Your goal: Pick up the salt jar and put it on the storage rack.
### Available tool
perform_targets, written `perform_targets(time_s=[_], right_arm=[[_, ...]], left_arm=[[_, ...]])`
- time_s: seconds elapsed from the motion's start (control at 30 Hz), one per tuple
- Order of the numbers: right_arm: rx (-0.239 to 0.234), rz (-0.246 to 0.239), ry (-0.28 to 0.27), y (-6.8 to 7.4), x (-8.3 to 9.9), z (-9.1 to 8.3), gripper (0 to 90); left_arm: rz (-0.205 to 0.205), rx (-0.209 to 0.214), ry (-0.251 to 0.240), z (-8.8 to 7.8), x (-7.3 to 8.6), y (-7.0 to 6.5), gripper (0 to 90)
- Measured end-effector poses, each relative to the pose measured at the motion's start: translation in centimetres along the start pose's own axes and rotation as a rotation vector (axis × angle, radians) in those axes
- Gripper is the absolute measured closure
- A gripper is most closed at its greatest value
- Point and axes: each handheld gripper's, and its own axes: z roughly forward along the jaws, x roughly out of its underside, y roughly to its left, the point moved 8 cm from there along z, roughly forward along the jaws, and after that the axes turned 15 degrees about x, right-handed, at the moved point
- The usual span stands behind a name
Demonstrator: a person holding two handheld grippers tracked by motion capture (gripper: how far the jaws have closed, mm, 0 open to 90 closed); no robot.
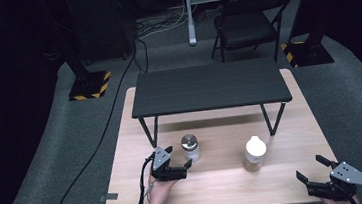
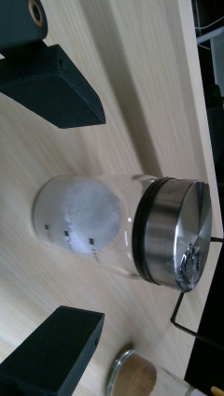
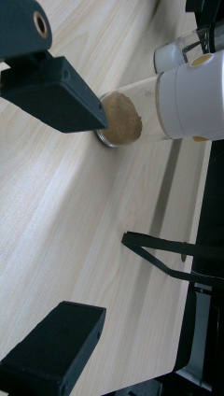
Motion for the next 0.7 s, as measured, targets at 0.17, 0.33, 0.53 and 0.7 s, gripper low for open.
perform_targets(time_s=[0.17,0.33,0.53,0.7], right_arm=[[-0.001,0.000,0.002,0.0,0.0,0.0,7.6],[0.000,0.001,0.002,0.0,0.0,0.0,7.6],[-0.002,0.001,0.004,0.0,0.0,0.1,7.7],[-0.002,0.001,0.003,-0.1,0.0,0.0,7.7]], left_arm=[[-0.025,0.008,-0.029,1.2,0.2,0.5,5.4],[-0.034,0.008,-0.042,2.0,0.4,0.6,5.7],[-0.017,0.010,-0.029,2.8,-0.1,0.6,5.7],[-0.008,0.007,-0.031,3.4,-0.4,0.7,8.2]])
